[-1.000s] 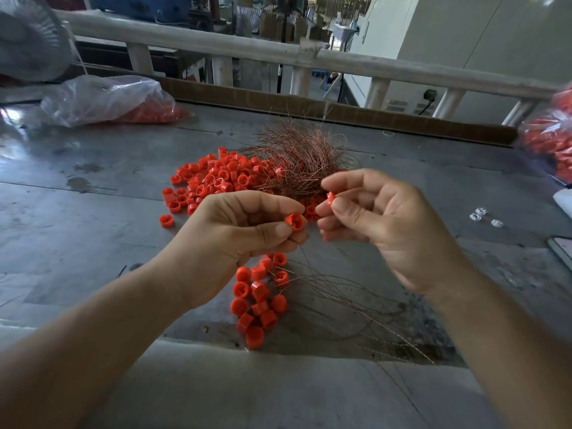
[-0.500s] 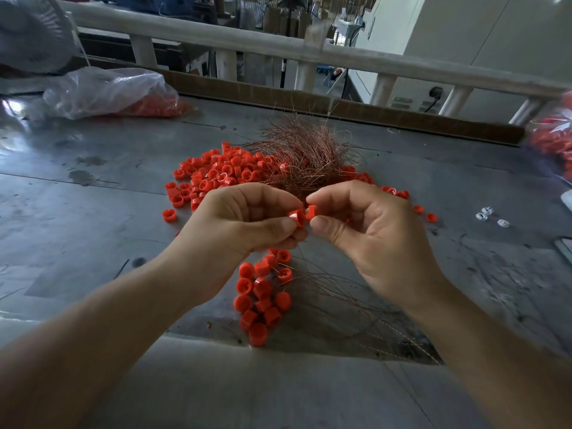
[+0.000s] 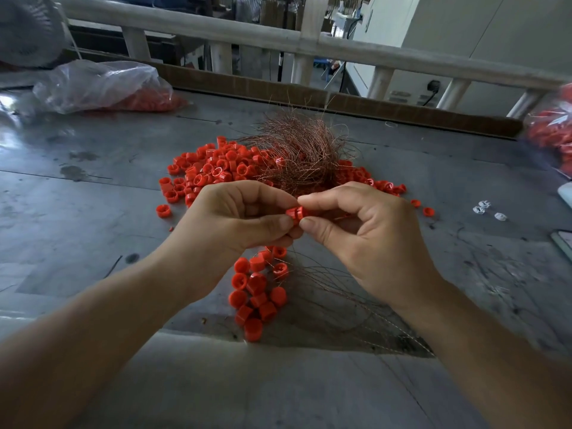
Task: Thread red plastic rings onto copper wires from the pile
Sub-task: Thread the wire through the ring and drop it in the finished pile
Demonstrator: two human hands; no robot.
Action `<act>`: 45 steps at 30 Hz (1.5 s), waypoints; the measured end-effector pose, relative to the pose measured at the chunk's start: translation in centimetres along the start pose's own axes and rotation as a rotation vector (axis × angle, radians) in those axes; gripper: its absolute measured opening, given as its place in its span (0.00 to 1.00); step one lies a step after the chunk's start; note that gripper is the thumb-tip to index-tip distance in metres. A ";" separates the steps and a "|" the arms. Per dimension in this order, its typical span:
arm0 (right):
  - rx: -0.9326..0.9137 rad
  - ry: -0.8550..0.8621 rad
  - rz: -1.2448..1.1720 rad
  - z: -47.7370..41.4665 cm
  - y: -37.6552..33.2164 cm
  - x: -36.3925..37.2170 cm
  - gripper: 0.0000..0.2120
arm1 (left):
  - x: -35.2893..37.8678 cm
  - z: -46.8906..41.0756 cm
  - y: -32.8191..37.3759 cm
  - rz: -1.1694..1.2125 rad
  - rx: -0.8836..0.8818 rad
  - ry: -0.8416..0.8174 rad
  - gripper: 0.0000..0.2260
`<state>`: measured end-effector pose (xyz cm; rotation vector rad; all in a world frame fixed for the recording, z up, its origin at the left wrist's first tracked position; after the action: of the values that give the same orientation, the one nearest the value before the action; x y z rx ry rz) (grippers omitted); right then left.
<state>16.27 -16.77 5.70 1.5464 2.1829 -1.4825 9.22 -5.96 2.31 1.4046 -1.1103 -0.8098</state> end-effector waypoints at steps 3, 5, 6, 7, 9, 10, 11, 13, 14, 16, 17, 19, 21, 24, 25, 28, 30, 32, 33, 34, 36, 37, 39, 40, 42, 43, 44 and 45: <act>0.000 0.000 -0.001 0.1 0.0 0.0 0.11 | 0.0 0.0 0.0 -0.027 0.004 0.005 0.10; 0.008 0.002 -0.014 0.1 0.0 0.0 0.10 | 0.0 0.0 0.1 -0.050 0.015 0.009 0.09; 0.015 0.000 -0.027 0.2 0.0 0.0 0.10 | 0.0 0.0 0.1 -0.055 0.019 0.010 0.09; 0.024 -0.003 -0.042 0.2 0.1 0.1 0.10 | 0.0 0.1 0.1 -0.057 0.022 0.011 0.09; 0.035 -0.011 -0.074 0.2 0.2 0.2 0.10 | 0.0 0.1 0.1 -0.063 0.027 0.013 0.09; 0.033 -0.011 -0.077 0.2 0.2 0.2 0.10 | 0.0 0.1 0.1 -0.068 0.030 0.017 0.09; 0.025 -0.007 -0.070 0.2 0.2 0.1 0.10 | 0.0 0.1 0.2 -0.072 0.033 0.021 0.08; 0.006 0.002 -0.045 0.2 0.1 0.0 0.10 | 0.0 0.2 0.2 -0.074 0.035 0.024 0.08; -0.002 0.004 -0.035 0.2 0.1 0.0 0.10 | 0.0 0.2 0.1 -0.073 0.035 0.023 0.08; -0.014 0.004 -0.026 0.2 0.0 0.0 0.09 | 0.1 0.2 0.1 -0.070 0.030 0.013 0.09; -0.017 0.002 -0.024 0.2 0.0 0.0 0.09 | 0.1 0.3 0.0 -0.064 0.023 0.007 0.09; -0.017 -0.004 -0.029 0.2 0.0 0.0 0.09 | 0.2 0.3 -0.1 -0.048 0.008 -0.007 0.10; -0.023 0.003 -0.042 0.2 0.0 0.0 0.08 | 0.2 0.4 -0.2 -0.031 -0.005 -0.017 0.10; -0.025 0.021 -0.068 0.3 -0.1 0.1 0.08 | 0.2 0.4 -0.3 0.004 -0.018 -0.015 0.11; -0.023 0.019 -0.072 0.3 -0.1 0.1 0.08 | 0.2 0.4 -0.2 -0.002 -0.016 -0.013 0.11; -0.028 -0.009 -0.068 0.2 -0.2 0.1 0.08 | 0.1 0.4 -0.1 -0.021 -0.017 -0.009 0.10; -0.032 -0.023 -0.074 0.1 -0.2 -0.1 0.10 | 0.1 0.3 -0.1 -0.019 -0.034 -0.010 0.10; -0.037 -0.037 -0.075 0.0 -0.2 -0.1 0.10 | 0.0 0.3 -0.2 -0.019 -0.052 -0.008 0.10; -0.051 -0.045 -0.052 0.0 -0.3 -0.1 0.10 | 0.0 0.3 -0.3 -0.035 -0.053 -0.005 0.10; -0.075 -0.053 -0.011 0.0 -0.4 0.1 0.10 | 0.0 0.3 -0.3 -0.066 -0.046 -0.002 0.10; -0.121 -0.061 0.066 0.0 -0.7 0.4 0.10 | -0.1 0.4 -0.3 -0.125 -0.035 0.002 0.10; -0.126 -0.060 0.072 0.0 -0.6 0.4 0.09 | -0.1 0.4 -0.3 -0.126 -0.041 0.000 0.11; -0.117 -0.053 0.041 0.0 -0.6 0.4 0.09 | -0.1 0.4 -0.6 -0.076 -0.067 -0.010 0.12; -0.112 -0.051 0.031 0.1 -0.5 0.3 0.09 | -0.1 0.4 -0.7 -0.053 -0.077 -0.016 0.12; -0.101 -0.059 0.020 0.1 -0.5 0.3 0.09 | -0.1 0.4 -0.8 -0.034 -0.086 -0.026 0.13; -0.087 -0.068 0.007 0.0 -0.5 0.3 0.09 | 0.0 0.4 -0.8 -0.030 -0.087 -0.035 0.13; -0.061 -0.081 -0.020 0.0 -0.3 0.3 0.09 | 0.0 0.4 -0.7 -0.030 -0.089 -0.048 0.13; -0.025 -0.099 -0.063 -0.1 -0.2 0.4 0.09 | 0.1 0.4 -0.6 -0.034 -0.094 -0.066 0.12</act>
<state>16.00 -16.49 5.65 1.3776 2.2045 -1.5091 9.02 -6.25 1.68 1.3294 -1.0874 -0.9266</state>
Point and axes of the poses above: each hand's wrist, its own z-axis away from the middle knuckle, its own x-axis out of the palm, y = z × x, the point moved 7 cm from there along -z, towards the middle knuckle, and after that the axes turned 3 degrees about -y, right-handed, at the moved point
